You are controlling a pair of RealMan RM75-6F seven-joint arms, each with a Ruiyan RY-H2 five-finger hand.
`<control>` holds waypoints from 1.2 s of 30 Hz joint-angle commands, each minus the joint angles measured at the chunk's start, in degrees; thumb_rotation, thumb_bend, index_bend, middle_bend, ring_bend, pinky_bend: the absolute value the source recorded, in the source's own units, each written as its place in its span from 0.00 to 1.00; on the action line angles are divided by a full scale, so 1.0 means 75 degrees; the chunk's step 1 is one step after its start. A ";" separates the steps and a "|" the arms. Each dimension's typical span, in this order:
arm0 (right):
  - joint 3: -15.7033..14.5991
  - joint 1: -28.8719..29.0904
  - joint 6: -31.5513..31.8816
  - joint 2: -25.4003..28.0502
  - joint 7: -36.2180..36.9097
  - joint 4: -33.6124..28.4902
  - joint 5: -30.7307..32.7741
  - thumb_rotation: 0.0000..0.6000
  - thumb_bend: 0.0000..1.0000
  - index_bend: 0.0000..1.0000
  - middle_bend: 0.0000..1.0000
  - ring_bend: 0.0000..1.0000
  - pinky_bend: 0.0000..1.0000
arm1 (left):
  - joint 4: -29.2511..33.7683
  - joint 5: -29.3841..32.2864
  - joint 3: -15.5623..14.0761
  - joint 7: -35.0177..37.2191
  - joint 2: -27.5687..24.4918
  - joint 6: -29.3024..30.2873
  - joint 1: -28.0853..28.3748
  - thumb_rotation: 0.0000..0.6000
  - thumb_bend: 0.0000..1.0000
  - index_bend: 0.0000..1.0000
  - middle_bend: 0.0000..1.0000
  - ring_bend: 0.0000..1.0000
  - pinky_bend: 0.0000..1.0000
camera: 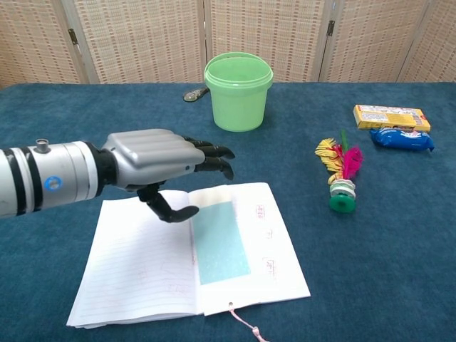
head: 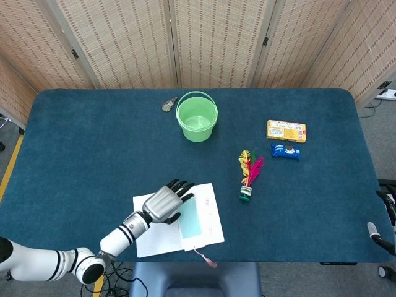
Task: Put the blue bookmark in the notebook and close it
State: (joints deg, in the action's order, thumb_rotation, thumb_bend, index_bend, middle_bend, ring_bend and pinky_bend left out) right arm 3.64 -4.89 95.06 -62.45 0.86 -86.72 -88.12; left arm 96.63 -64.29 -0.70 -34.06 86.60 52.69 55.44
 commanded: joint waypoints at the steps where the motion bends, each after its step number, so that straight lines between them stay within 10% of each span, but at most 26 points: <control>1: -0.0004 -0.0011 0.0019 0.0009 -0.0017 -0.0016 -0.0006 1.00 0.26 0.16 0.09 0.09 0.14 | 0.0399 -0.0632 -0.0176 0.0234 -0.0137 0.0050 -0.0121 0.88 0.40 0.13 0.03 0.00 0.14; 15: -0.0007 -0.0002 -0.0037 0.0024 -0.0094 -0.0066 0.0035 1.00 0.26 0.16 0.09 0.09 0.14 | 0.0398 -0.2141 -0.0609 0.0340 0.0419 -0.0066 -0.0365 0.88 0.32 0.01 0.00 0.00 0.14; 36: -0.0008 -0.0001 -0.0083 0.0009 -0.0048 -0.0019 0.0092 1.00 0.26 0.16 0.09 0.09 0.14 | -0.0440 -0.1849 -0.0371 -0.0514 0.1439 -0.0385 -0.0615 0.95 0.32 0.00 0.00 0.00 0.14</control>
State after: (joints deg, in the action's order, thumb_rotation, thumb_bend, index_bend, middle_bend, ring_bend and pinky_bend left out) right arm 3.57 -4.89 94.43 -62.38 0.50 -86.87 -87.44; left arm 93.43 -78.40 -3.61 -37.74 97.23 49.99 50.90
